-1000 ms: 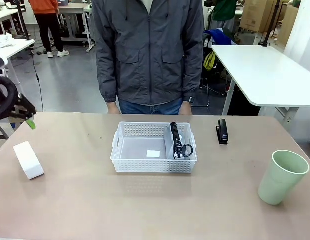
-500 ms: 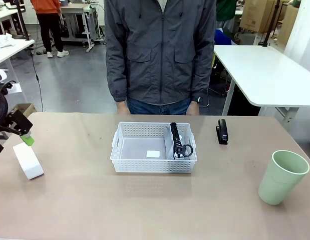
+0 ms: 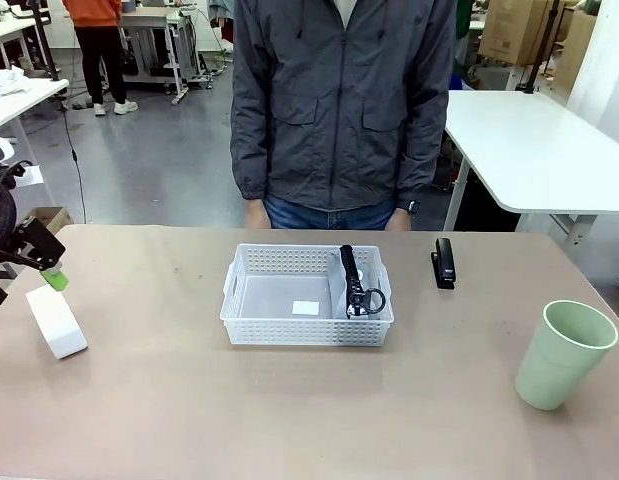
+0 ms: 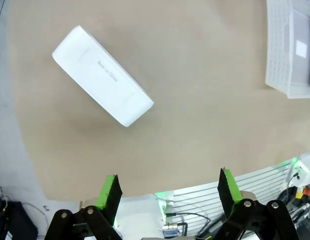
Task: Efficiently arrange items inside the basket to fit them all.
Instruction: Pick up the Digital clock and place it inside the Organizing basket.
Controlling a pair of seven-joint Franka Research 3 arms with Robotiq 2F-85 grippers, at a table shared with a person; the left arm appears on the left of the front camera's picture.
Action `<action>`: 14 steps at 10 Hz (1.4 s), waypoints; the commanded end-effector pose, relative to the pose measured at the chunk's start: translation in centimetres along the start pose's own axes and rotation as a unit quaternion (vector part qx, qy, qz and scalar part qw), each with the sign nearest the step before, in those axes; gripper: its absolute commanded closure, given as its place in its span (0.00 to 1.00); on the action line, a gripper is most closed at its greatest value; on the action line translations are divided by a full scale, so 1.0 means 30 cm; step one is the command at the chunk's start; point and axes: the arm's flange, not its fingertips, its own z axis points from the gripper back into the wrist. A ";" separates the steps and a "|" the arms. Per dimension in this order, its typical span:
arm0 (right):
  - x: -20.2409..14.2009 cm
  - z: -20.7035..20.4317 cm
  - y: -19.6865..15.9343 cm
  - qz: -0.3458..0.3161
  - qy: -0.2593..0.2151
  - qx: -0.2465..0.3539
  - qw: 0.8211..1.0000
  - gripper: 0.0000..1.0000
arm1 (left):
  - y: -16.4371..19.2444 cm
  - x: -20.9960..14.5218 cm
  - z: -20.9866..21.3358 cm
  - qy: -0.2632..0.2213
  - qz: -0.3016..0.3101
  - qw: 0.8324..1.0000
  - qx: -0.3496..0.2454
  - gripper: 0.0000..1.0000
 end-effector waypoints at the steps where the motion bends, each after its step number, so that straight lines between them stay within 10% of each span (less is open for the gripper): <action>1: 0.008 -0.003 0.002 0.014 -0.006 0.008 1.000 0.00 | -0.004 -0.010 -0.004 0.000 0.000 1.000 -0.001 0.00; 3: 0.008 -0.003 0.002 0.014 -0.006 0.008 1.000 0.00 | 0.000 0.000 0.000 0.000 0.000 1.000 0.000 0.00; 5: 0.008 -0.003 0.002 0.014 -0.006 0.008 1.000 0.00 | 0.000 0.055 0.020 0.008 0.251 0.968 -0.011 0.00; 7: 0.008 -0.003 0.002 0.014 -0.006 0.008 1.000 0.00 | 0.005 0.054 -0.021 -0.047 0.353 0.934 0.038 0.00; 14: 0.008 -0.003 0.002 0.014 -0.006 0.008 1.000 0.00 | 0.050 0.070 -0.076 -0.065 0.380 0.919 0.080 0.00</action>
